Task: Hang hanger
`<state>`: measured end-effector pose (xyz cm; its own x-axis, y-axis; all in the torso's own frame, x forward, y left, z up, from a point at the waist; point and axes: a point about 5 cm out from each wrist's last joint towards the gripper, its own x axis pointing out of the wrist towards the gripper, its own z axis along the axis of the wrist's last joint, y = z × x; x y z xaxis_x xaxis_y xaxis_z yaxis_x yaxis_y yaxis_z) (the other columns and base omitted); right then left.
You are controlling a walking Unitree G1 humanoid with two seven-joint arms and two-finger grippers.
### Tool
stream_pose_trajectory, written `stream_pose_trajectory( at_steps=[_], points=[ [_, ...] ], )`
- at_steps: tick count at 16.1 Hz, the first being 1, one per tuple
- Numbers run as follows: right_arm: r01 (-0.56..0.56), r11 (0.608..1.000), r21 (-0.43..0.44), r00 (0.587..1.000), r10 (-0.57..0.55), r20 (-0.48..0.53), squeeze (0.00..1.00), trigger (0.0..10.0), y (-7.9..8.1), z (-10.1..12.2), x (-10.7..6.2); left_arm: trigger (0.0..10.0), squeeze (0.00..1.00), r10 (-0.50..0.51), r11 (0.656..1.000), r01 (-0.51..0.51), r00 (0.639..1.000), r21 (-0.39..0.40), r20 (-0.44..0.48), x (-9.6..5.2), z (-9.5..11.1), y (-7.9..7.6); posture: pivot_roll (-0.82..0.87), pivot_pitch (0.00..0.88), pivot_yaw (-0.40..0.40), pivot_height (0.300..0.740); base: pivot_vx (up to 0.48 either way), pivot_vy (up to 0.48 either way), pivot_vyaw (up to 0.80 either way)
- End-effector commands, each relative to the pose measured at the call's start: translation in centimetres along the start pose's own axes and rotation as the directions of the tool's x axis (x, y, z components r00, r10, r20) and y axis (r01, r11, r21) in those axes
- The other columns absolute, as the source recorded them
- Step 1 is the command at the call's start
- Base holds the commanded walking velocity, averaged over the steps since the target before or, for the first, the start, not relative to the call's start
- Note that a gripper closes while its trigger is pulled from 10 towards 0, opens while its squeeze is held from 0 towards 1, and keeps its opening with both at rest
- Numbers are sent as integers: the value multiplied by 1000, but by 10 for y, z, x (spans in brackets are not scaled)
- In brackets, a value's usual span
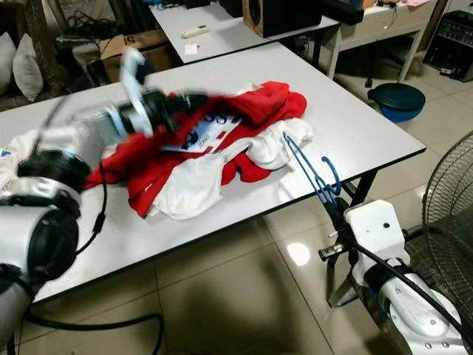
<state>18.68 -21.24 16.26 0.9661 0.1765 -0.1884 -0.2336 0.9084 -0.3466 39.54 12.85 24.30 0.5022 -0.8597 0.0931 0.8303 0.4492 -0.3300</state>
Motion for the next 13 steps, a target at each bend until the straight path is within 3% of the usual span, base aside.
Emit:
stream_pose_trajectory(
  at_steps=[1, 4, 5, 7, 8, 9, 10, 12, 13],
  points=[
    [-14, 1000, -9, 999, 14, 31, 0, 10000, 4, 6, -1, 0, 0, -36, 999, 36, 999, -39, 9, -2, 2, -2, -238, 0, 156, 740, 0, 0, 0],
    [-18, 1000, -9, 999, 18, 28, 0, 10000, 5, 5, -1, 0, 0, -10, 991, 4, 999, -134, -41, -4, -20, 2, -239, 0, 161, 740, 0, 0, 0],
    [-18, 1000, -8, 999, 19, 26, 0, 10000, 5, 4, -1, 0, 0, 15, 992, -25, 997, -125, -77, -5, -30, 4, -238, 0, 160, 740, 0, 0, 0],
    [-21, 1000, -9, 999, 21, 23, 0, 10000, 6, 3, 0, 0, 0, 138, 990, -140, 971, 3, -195, -7, -52, 12, -235, 0, 159, 740, 0, 0, 0],
    [-22, 1000, -10, 999, 22, 22, 0, 10000, 7, 3, 0, 0, 0, 242, 967, -213, 936, 138, -256, -9, -63, 17, -235, 0, 160, 740, 0, 0, 0],
    [-20, 1000, -10, 1000, 20, 23, 0, 10000, 7, 3, 0, 0, 0, 336, 929, -277, 908, 246, -249, -10, -68, 22, -234, 0, 159, 740, 0, 0, 0],
    [-13, 1000, -10, 1000, 14, 25, 0, 10000, 6, 3, 1, 0, 0, 505, 812, -417, 853, 409, -133, -10, -65, 28, -233, 0, 160, 740, 0, 0, 0],
    [-13, 1000, -10, 1000, 13, 26, 0, 10000, 7, 3, 1, 0, 0, 568, 749, -498, 823, 436, -35, -8, -59, 29, -234, 0, 159, 740, 0, 0, 0],
    [-13, 1000, -10, 1000, 13, 25, 0, 10000, 7, 3, 1, 0, 0, 578, 739, -513, 816, 437, -20, -8, -59, 30, -234, 0, 159, 740, 0, 0, 0]
  ],
)
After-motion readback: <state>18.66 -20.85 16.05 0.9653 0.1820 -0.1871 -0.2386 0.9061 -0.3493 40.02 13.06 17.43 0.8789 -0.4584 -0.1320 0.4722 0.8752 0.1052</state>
